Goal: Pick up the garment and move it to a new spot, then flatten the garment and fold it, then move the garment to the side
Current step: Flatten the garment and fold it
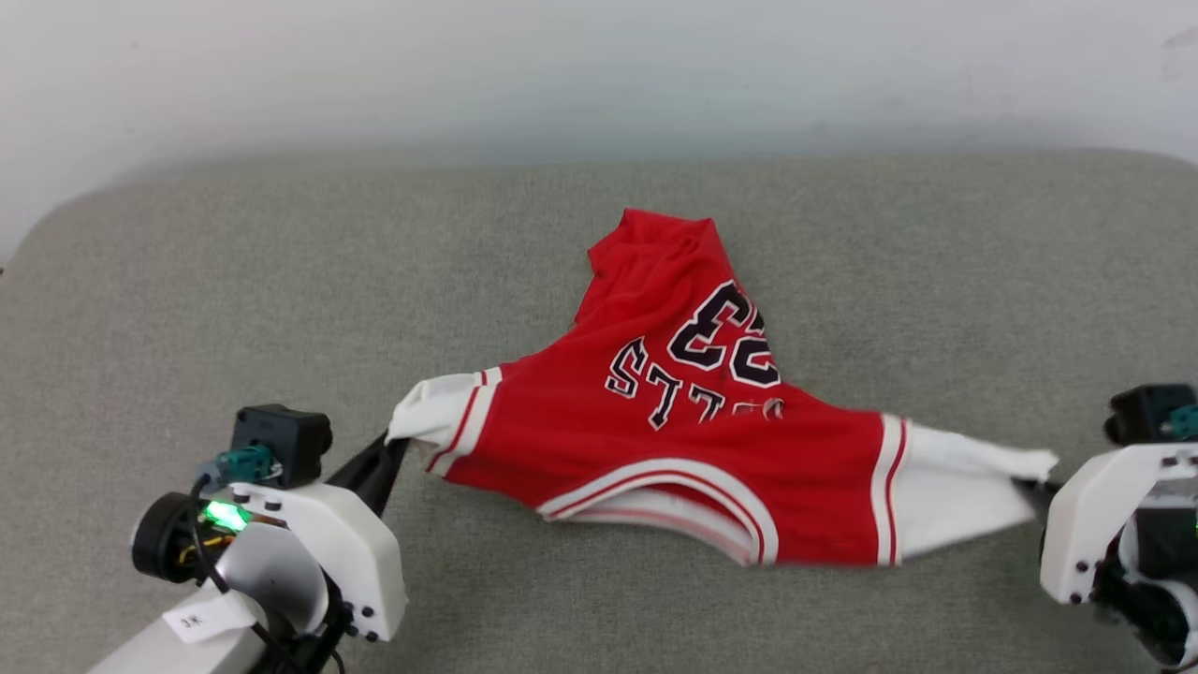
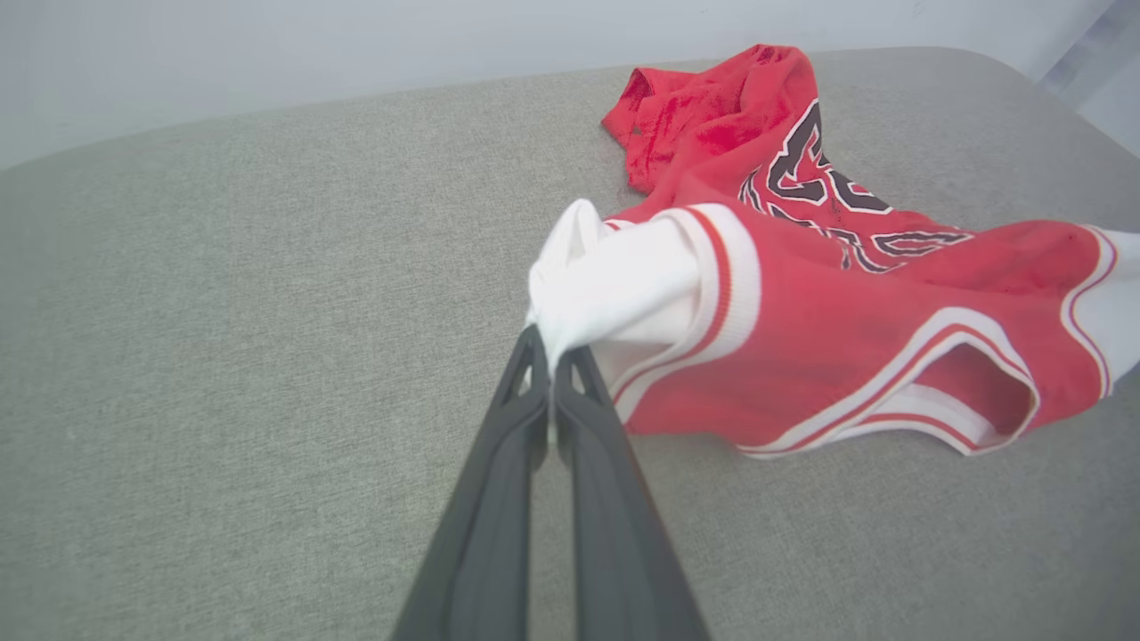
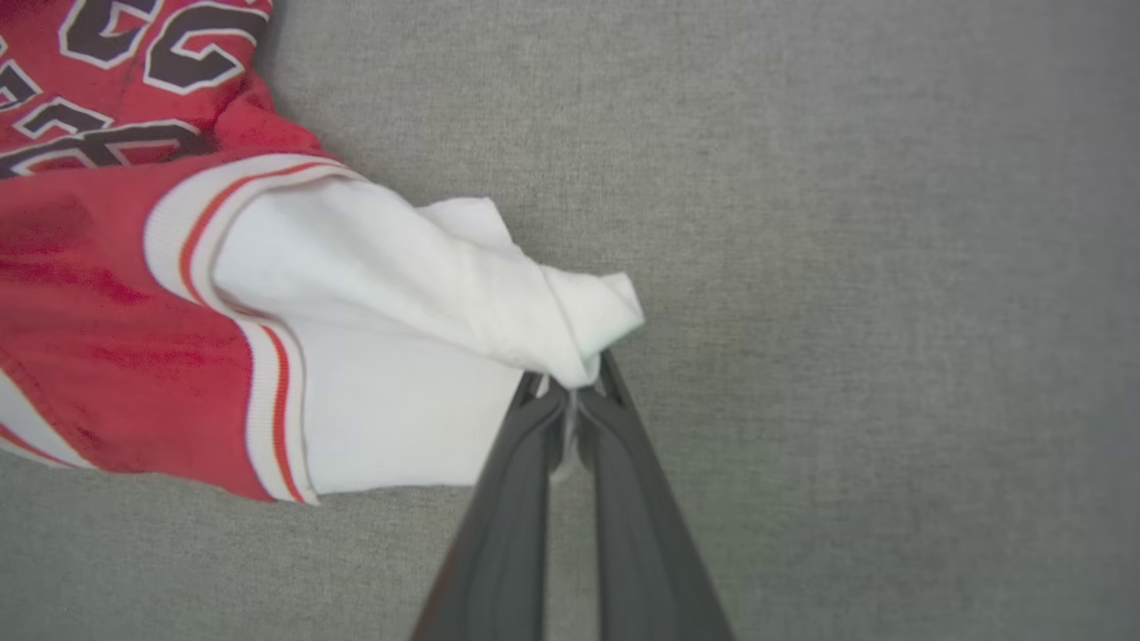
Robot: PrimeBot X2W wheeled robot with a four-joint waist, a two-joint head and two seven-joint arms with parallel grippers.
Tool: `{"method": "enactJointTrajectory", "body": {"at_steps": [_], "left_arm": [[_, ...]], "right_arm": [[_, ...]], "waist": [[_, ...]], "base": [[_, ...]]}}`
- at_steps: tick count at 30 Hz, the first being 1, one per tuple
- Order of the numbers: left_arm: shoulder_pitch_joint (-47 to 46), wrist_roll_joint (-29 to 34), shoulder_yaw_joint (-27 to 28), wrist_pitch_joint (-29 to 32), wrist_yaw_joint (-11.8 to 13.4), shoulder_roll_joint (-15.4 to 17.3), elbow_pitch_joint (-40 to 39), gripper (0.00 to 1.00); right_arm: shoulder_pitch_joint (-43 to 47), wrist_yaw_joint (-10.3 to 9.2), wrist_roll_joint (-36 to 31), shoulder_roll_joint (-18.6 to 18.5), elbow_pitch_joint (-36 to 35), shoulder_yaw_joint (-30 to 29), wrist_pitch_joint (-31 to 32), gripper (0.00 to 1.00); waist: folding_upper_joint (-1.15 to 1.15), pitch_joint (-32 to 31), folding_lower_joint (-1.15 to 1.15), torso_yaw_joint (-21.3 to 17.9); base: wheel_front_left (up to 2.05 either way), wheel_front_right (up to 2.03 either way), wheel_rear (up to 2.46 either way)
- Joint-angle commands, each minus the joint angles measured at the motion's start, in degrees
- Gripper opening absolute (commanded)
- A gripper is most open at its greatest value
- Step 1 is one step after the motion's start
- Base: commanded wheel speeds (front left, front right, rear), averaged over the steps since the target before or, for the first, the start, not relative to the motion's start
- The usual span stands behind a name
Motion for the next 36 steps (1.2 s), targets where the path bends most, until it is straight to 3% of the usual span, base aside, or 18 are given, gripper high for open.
{"method": "enactJointTrajectory", "body": {"at_steps": [1,9,13,25,36], "left_arm": [[-0.4,-0.2,0.9,-0.2,-0.1,0.7,0.0,0.0],[-6.7,-1.7,3.5,0.8,-3.3,1.3,3.6,0.0],[-16.5,-1.2,5.2,2.3,-6.2,-0.4,8.9,0.0],[-45.7,6.1,5.6,0.9,-12.5,-7.4,27.8,0.0],[-66.6,10.9,7.4,-7.1,-15.1,-11.5,43.7,0.0]], "right_arm": [[-0.9,-0.08,-0.8,-0.3,-2.5,-0.9,-0.6,0.0],[-6.5,-0.08,-3.1,-0.7,-8.4,-2.4,-0.4,0.0],[-15.3,-0.08,-3.9,-1.0,-9.2,-1.1,-2.0,0.0],[-45.1,-0.08,-8.1,-0.7,2.6,-0.7,-10.9,0.0],[-68.6,-0.09,-12.8,0.7,15.7,0.0,-21.0,0.0]], "waist": [[0.0,-1.9,0.0,-0.8],[0.0,-3.1,0.0,-1.7],[0.0,-1.9,0.0,-2.3],[0.0,7.7,0.0,-3.3],[0.0,17.7,0.0,-4.3]], "base": [[0.0,0.0,0.0],[0.0,0.0,0.0],[0.0,0.0,0.0],[0.0,0.0,0.0],[0.0,0.0,0.0]]}}
